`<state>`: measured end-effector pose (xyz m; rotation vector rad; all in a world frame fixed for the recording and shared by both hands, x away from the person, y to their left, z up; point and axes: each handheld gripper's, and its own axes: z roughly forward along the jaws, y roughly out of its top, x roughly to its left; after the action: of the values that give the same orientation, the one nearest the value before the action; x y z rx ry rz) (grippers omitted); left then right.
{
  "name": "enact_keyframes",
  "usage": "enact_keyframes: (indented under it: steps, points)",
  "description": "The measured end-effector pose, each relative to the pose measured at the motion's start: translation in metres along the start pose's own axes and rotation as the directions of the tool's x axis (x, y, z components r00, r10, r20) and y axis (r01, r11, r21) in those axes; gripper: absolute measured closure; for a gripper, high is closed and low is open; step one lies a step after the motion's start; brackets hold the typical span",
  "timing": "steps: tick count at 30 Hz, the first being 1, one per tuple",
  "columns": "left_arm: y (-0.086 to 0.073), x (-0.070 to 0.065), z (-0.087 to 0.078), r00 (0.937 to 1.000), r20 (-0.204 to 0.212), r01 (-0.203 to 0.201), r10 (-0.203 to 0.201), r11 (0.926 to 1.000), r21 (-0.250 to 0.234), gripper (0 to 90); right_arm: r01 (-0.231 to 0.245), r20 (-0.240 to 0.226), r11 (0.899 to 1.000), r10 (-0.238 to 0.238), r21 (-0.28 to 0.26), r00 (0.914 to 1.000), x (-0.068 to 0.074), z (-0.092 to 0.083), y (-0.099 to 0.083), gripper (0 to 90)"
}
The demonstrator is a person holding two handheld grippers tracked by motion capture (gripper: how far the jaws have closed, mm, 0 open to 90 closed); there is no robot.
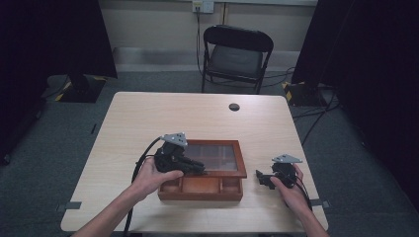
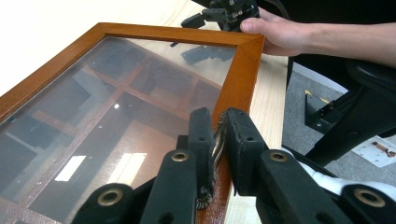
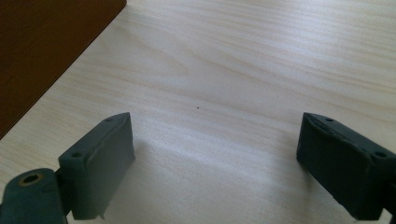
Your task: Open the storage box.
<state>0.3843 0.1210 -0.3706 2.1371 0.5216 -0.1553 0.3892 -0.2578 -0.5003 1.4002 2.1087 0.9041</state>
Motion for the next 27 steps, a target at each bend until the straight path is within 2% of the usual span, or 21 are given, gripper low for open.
enact_keyframes:
  steps: [3,7,20,27]
  points:
    - [0.001,0.001,0.0,1.0,0.002,0.004,-0.004,0.9999,0.01,80.9,0.0,0.0,1.0,0.0,0.0,1.0,0.0,0.0,0.0,10.5]
    - [0.005,0.002,-0.003,0.9999,0.004,0.012,-0.012,0.9999,-0.003,80.9,0.0,0.0,1.0,0.0,0.0,1.0,0.0,0.0,0.0,10.5]
    - [0.014,0.003,-0.008,0.9999,-0.008,0.009,-0.009,0.9999,-0.006,81.0,0.0,0.0,1.0,0.0,0.0,1.0,0.0,0.0,0.0,10.3]
    - [0.017,0.005,-0.009,1.0,0.004,0.007,-0.007,1.0,0.001,81.0,0.0,0.0,1.0,0.0,0.0,1.0,0.0,0.0,0.0,10.3]
